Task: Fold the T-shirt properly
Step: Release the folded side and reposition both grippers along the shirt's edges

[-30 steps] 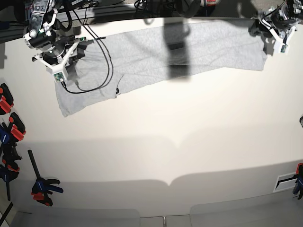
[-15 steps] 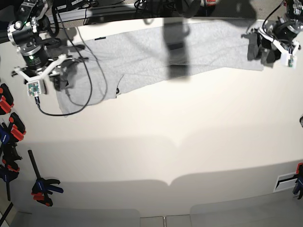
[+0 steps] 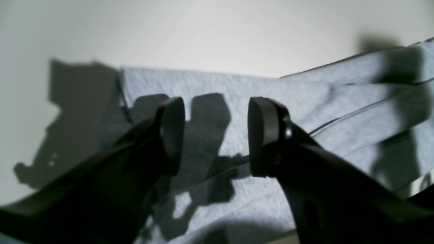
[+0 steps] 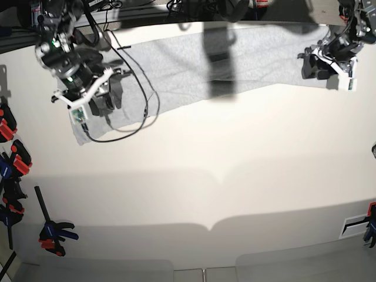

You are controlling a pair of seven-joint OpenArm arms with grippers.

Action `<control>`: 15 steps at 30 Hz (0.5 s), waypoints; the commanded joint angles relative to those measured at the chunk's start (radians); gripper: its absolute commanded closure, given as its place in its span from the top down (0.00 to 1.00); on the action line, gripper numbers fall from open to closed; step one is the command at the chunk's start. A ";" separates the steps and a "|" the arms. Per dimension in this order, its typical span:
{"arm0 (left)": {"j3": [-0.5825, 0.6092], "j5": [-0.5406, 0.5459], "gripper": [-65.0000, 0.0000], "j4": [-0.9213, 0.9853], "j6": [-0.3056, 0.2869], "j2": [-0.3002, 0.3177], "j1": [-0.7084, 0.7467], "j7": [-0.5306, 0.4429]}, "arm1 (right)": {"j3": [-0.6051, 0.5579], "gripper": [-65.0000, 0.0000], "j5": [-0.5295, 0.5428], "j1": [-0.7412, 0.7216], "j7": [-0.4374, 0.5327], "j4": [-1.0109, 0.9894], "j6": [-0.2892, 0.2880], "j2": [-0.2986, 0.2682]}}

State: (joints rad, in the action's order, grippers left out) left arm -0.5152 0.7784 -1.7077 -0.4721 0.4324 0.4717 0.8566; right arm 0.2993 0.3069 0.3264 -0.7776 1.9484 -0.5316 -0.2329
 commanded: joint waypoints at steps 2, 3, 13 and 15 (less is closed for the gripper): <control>0.015 -0.021 0.43 0.023 -0.003 0.013 -0.004 -0.014 | -0.005 0.35 -0.016 -0.033 0.024 -0.050 0.001 -0.010; 0.024 -0.051 0.43 0.045 -0.004 0.014 -0.004 -0.014 | -0.005 0.35 -0.027 -0.046 0.025 -0.086 0.001 -0.010; 0.024 -0.275 0.43 0.282 0.001 0.024 -0.003 0.021 | -0.005 0.35 -0.129 -0.153 0.083 -0.428 0.018 -0.011; 0.024 -0.274 0.43 0.279 0.001 0.041 0.000 0.045 | -0.004 0.35 -0.142 -0.161 0.083 -0.452 0.042 -0.012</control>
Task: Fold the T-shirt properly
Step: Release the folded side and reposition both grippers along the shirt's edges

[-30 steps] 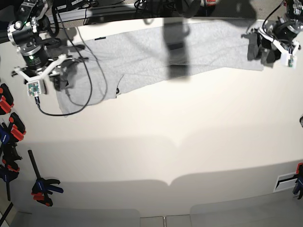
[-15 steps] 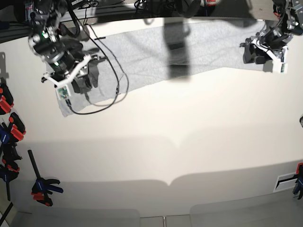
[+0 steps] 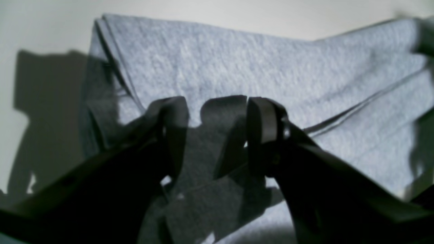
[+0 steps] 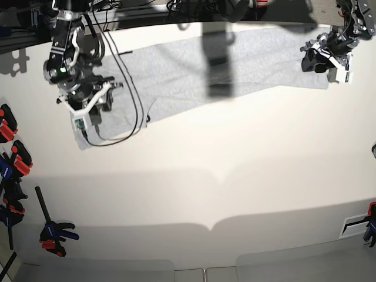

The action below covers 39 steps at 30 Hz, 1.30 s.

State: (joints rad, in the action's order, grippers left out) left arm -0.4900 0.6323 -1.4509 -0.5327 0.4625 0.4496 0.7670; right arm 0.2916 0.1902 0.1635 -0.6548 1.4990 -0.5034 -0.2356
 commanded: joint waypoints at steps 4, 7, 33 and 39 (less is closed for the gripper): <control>-0.001 -0.127 0.43 0.022 0.068 0.072 0.035 0.153 | 0.003 0.35 -0.064 0.000 -0.040 -0.005 0.061 -0.014; -0.001 -0.127 0.43 0.022 0.126 0.113 0.038 0.151 | 0.003 0.35 -0.064 0.000 -0.041 -0.005 0.079 -0.017; 0.000 -0.144 0.43 0.020 0.170 0.133 -0.097 0.076 | 0.003 0.35 0.211 -0.007 -0.078 0.031 0.009 0.042; 0.000 -0.190 0.43 0.126 0.171 0.134 -0.206 0.036 | 0.003 0.35 0.211 -0.009 -0.086 0.032 -0.014 0.095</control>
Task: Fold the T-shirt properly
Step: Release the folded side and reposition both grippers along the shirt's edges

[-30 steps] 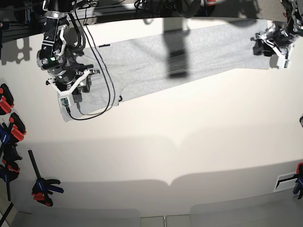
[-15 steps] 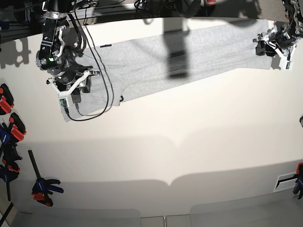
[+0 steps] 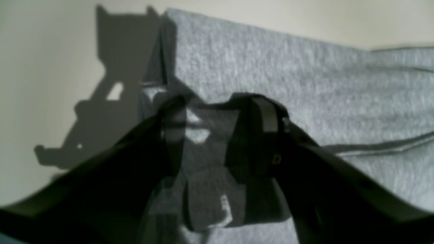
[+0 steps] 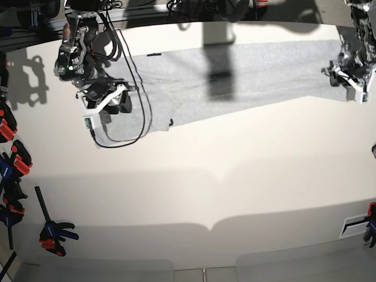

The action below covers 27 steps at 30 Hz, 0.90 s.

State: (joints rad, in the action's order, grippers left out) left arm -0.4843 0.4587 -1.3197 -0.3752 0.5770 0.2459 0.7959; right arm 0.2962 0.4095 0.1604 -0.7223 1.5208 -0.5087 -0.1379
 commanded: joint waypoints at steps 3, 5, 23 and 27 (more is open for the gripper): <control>-0.005 -0.064 0.43 0.076 0.013 0.019 -0.072 -0.011 | -0.002 0.35 -0.008 -0.013 -0.018 0.010 -0.009 0.011; -0.005 -0.090 0.43 0.120 0.013 0.020 -0.120 -0.011 | -0.002 0.35 -0.008 -0.020 -0.018 0.010 -0.010 0.013; -0.005 -0.091 0.68 -0.147 0.058 0.089 -0.182 0.110 | -0.002 0.54 -0.005 -0.061 -0.091 0.241 -0.111 0.011; -0.006 -0.042 0.67 -0.147 0.058 0.143 -0.182 0.142 | -0.002 0.55 -0.005 -0.061 -0.161 0.287 -0.109 0.011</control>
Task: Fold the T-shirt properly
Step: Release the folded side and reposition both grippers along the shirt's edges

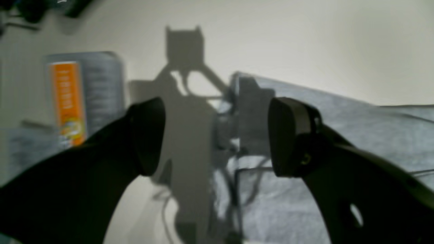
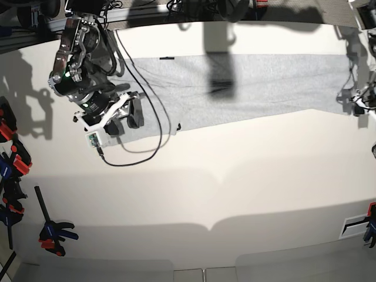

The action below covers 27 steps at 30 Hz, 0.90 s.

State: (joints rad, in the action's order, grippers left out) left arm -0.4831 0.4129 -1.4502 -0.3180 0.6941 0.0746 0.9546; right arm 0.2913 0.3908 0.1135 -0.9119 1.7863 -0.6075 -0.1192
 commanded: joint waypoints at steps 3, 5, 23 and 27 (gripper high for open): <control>-0.007 0.162 0.67 -0.016 -0.009 0.077 -0.009 -0.013 | 0.004 0.55 0.014 -0.010 0.000 0.047 -0.027 -0.008; -0.007 0.253 0.67 -0.014 -0.035 0.109 -0.008 -0.011 | 0.004 0.55 0.015 -0.010 0.000 0.063 -0.060 -0.008; -0.007 0.624 0.67 0.392 -0.259 0.135 -0.008 0.042 | 0.014 0.55 0.084 0.354 0.011 0.316 -0.091 -0.008; -0.007 0.417 0.67 0.475 -0.209 0.136 -0.008 -0.066 | 0.051 0.55 0.085 0.442 0.005 0.389 -0.091 -0.008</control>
State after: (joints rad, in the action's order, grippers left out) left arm -0.4824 0.8089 -0.9619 -0.5240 0.7956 0.0742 0.8986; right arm 0.3389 0.4545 0.5568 -0.9325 2.1555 -0.6903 -0.1219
